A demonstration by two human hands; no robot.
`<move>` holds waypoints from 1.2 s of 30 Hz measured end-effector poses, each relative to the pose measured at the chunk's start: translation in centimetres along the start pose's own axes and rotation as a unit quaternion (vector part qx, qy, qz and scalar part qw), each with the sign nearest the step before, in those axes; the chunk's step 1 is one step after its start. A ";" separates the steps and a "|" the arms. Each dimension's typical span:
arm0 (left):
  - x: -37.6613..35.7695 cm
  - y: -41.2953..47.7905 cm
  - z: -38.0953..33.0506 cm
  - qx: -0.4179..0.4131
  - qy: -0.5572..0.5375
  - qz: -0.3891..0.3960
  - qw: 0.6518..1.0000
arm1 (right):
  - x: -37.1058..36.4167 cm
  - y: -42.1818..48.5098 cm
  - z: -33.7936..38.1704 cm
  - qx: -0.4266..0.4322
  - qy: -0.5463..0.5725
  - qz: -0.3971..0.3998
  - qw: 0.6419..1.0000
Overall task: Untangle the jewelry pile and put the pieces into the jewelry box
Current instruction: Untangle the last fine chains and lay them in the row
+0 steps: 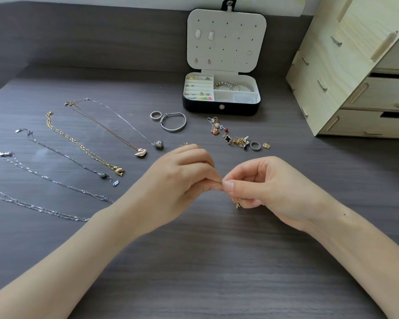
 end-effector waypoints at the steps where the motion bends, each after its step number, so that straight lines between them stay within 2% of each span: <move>1: 0.0 -0.1 0.2 0.010 -0.013 -0.006 1.000 | 0.1 0.0 0.0 -0.001 -0.001 -0.006 1.000; 10: -1.1 -0.6 1.8 0.114 -0.227 0.006 0.967 | 0.3 -0.2 -0.2 0.004 0.039 -0.007 0.999; 18: -2.4 -1.3 3.1 0.200 -0.428 0.017 0.882 | 0.3 -0.3 -0.1 0.006 0.047 -0.011 0.999; 19: -2.2 -1.3 2.9 0.193 -0.413 0.013 0.890 | 0.3 -0.3 -0.1 0.006 0.040 -0.013 0.999; 22: -1.1 -0.8 1.8 0.142 -0.272 -0.003 0.952 | 0.2 -0.3 -0.1 0.000 0.019 -0.013 1.000; 25: -0.6 -0.7 1.1 0.111 -0.172 -0.012 0.979 | 0.3 -0.4 -0.2 -0.006 -0.010 -0.023 1.000; 28: -0.5 -0.7 0.6 0.100 -0.119 -0.005 0.988 | 0.4 -0.5 -0.1 -0.001 -0.030 -0.036 0.999; 31: -0.2 -0.8 0.8 0.108 -0.130 -0.017 0.985 | 0.8 -0.7 0.4 0.009 -0.061 -0.053 0.997; 34: 0.1 -0.9 1.2 0.123 -0.176 -0.033 0.976 | 1.8 -1.2 1.0 0.020 -0.170 -0.102 0.980; 36: 0.1 -0.8 1.3 0.128 -0.177 -0.037 0.975 | 2.5 -1.7 1.7 0.043 -0.293 -0.169 0.940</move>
Point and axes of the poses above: each hand's wrist, its own y-axis towards the middle knuckle, its own x-axis out of the back of the hand, z = x × y, the point moved 7 cm from there along y, towards the middle knuckle, and after that the axes turned 15 degrees about z, right-handed, at the moved point
